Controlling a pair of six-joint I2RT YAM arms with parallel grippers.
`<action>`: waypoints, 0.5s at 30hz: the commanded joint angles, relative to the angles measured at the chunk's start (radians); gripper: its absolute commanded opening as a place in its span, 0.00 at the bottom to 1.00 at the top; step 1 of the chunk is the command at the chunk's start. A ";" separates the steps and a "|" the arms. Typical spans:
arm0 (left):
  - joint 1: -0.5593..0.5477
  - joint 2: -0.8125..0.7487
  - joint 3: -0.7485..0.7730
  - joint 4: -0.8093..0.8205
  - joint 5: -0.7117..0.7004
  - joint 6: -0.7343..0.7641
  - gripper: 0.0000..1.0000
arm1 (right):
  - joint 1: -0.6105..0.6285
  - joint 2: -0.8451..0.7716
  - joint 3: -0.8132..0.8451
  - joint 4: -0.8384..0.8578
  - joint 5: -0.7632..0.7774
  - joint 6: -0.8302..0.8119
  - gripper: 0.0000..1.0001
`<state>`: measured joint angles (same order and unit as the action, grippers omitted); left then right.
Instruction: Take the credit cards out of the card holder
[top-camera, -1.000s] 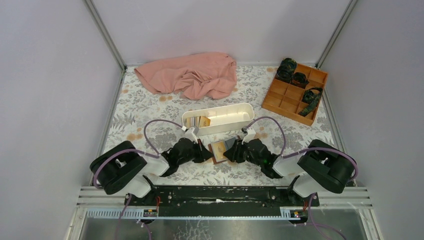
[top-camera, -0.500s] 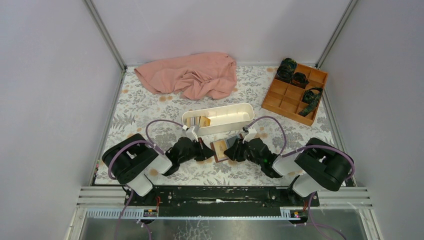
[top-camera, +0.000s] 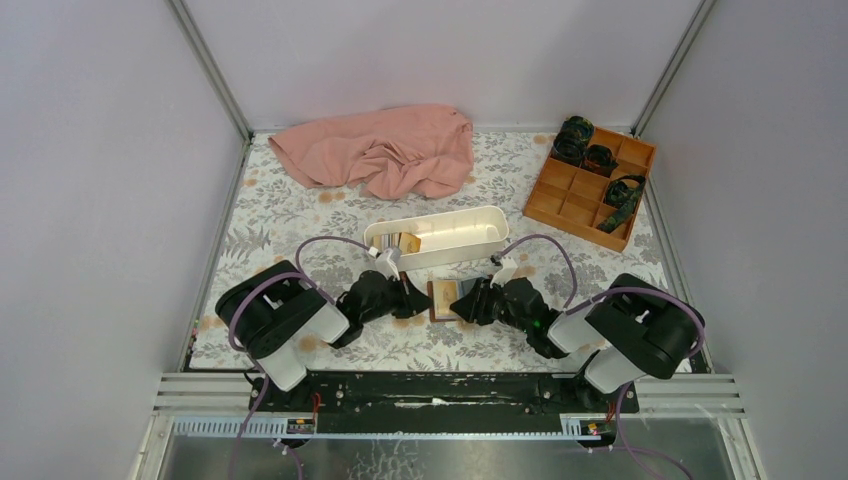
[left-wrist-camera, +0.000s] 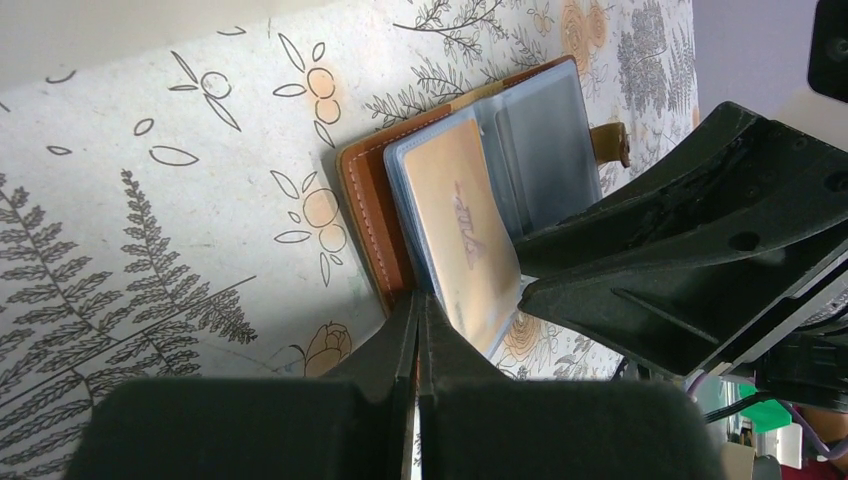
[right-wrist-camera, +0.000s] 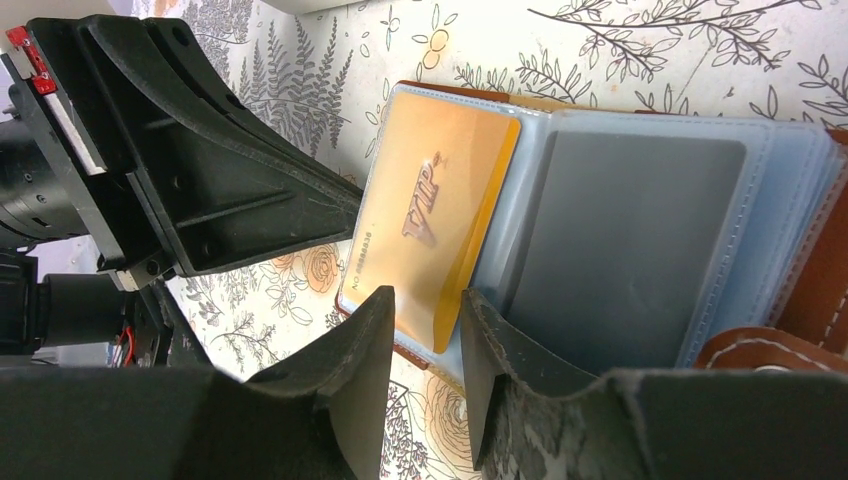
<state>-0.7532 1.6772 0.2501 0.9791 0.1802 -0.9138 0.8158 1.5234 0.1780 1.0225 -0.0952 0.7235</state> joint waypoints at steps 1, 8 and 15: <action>-0.012 0.075 -0.004 -0.154 0.024 0.035 0.00 | 0.016 0.020 0.025 0.179 -0.164 0.054 0.36; -0.013 0.082 0.007 -0.163 0.037 0.040 0.00 | 0.009 -0.057 0.030 0.147 -0.159 0.047 0.37; -0.012 0.085 0.013 -0.172 0.038 0.044 0.00 | 0.008 -0.165 0.032 0.032 -0.128 0.006 0.37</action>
<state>-0.7502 1.7058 0.2684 1.0004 0.1837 -0.9096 0.8051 1.4261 0.1703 0.9600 -0.1596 0.7307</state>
